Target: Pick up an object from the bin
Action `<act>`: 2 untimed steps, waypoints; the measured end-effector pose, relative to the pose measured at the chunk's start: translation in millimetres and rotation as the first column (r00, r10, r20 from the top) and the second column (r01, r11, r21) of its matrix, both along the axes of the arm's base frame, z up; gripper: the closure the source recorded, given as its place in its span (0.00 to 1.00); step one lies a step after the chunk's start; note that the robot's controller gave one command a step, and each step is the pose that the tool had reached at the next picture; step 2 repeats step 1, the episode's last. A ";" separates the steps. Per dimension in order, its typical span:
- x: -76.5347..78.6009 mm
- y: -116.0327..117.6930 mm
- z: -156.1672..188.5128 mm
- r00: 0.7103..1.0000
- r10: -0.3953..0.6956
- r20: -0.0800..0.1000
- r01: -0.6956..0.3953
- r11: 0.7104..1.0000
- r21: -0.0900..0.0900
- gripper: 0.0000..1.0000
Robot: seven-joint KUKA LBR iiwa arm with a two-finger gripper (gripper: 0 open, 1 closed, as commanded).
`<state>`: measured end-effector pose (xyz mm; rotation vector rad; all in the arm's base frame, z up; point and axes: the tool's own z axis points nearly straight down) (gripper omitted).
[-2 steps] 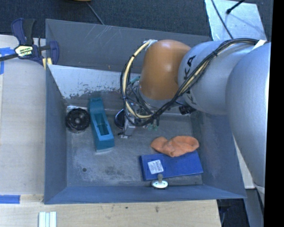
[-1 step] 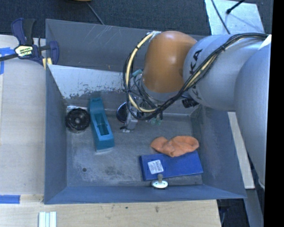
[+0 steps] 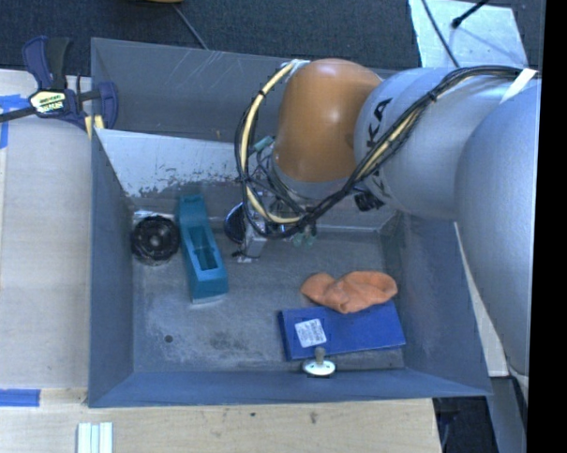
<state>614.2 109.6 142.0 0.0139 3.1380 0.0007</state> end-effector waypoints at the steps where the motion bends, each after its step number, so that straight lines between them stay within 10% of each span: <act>1: -4.8 20.7 152.7 1.000 0.008 0.000 -0.008 1.000 0.001 1.00; 2: -4.8 20.7 152.7 1.000 0.008 0.000 -0.008 1.000 0.001 1.00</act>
Offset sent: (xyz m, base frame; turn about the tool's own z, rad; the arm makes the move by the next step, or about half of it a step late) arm 0.0000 0.0000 0.0000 0.0000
